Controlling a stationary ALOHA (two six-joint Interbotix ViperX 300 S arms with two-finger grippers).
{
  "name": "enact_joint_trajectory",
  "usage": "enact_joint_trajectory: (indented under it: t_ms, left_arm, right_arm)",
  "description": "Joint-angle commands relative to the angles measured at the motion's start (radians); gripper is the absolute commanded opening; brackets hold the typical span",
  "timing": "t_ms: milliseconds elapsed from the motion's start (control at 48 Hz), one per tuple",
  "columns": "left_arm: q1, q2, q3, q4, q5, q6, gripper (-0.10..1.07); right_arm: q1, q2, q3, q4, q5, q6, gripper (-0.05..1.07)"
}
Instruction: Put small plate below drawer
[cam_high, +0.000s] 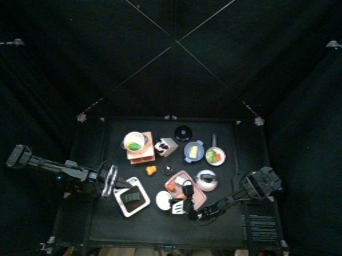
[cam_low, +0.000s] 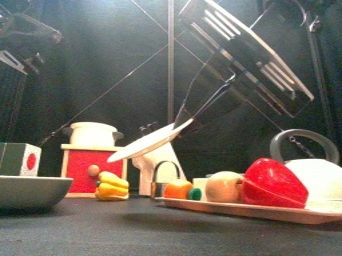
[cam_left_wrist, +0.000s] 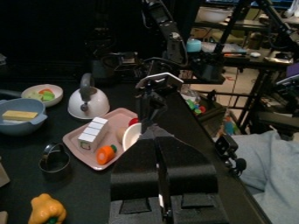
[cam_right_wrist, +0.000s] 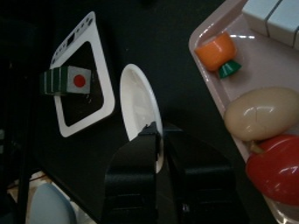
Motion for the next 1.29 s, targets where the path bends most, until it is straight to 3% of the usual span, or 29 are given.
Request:
enact_joint_trajectory:
  t_ms: [0,312,812,1271]
  left_arm:
    - [0.000,0.003,-0.014,0.002,-0.009,0.000,-0.02]
    - [0.002,0.003,-0.012,0.000,-0.009,0.000,-0.02]
    - [0.000,0.003,-0.008,0.000,-0.009,0.000,-0.02]
    - [0.002,0.003,-0.005,0.000,-0.009,0.000,-0.02]
  right_arm:
    - [-0.025,-0.060,0.003,-0.026,-0.009,-0.002,0.42]
    - [-0.121,-0.078,0.029,-0.115,-0.107,0.005,0.42]
    - [-0.285,-0.003,0.018,-0.202,-0.331,0.008,0.42]
    - [-0.371,0.075,-0.035,-0.239,-0.393,0.002,0.43]
